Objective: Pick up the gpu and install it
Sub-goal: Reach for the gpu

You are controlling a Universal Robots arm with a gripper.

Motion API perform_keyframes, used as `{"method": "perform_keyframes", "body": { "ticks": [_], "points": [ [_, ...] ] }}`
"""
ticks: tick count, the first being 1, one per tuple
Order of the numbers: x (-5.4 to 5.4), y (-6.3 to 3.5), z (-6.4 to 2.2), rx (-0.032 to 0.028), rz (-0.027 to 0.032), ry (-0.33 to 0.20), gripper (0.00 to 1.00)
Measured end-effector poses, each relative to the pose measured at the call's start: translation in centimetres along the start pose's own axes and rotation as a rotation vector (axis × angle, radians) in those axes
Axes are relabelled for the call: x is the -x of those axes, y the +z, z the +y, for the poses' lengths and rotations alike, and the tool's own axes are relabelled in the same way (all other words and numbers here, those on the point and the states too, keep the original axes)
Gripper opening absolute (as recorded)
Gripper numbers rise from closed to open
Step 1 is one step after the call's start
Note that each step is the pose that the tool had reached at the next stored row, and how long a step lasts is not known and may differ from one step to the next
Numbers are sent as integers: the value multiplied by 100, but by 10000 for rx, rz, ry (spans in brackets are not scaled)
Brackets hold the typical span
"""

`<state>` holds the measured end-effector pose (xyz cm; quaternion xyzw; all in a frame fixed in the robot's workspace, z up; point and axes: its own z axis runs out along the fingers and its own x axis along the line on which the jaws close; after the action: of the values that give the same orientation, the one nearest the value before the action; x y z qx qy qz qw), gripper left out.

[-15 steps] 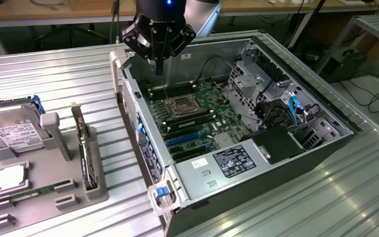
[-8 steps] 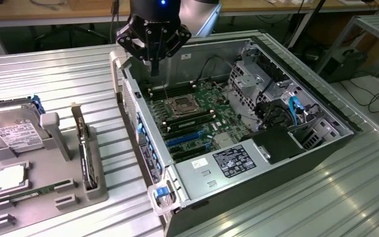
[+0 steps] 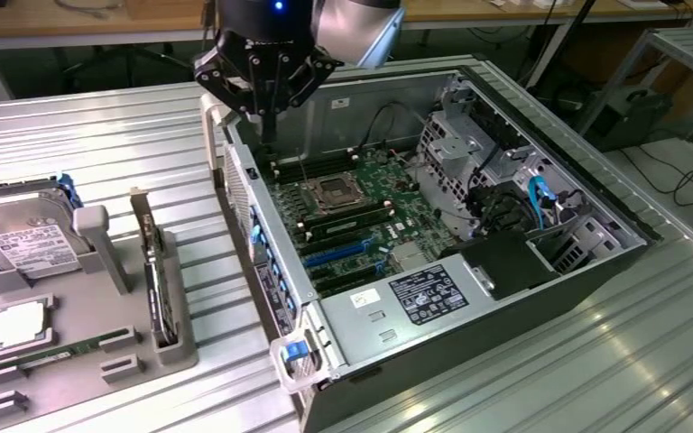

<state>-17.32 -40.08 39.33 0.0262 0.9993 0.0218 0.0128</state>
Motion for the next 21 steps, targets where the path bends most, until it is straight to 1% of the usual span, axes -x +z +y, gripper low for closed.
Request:
{"method": "perform_keyframes", "body": {
  "ticks": [21],
  "points": [
    [-238, -6, -24, 4, 5, -140, 11]
  ]
}}
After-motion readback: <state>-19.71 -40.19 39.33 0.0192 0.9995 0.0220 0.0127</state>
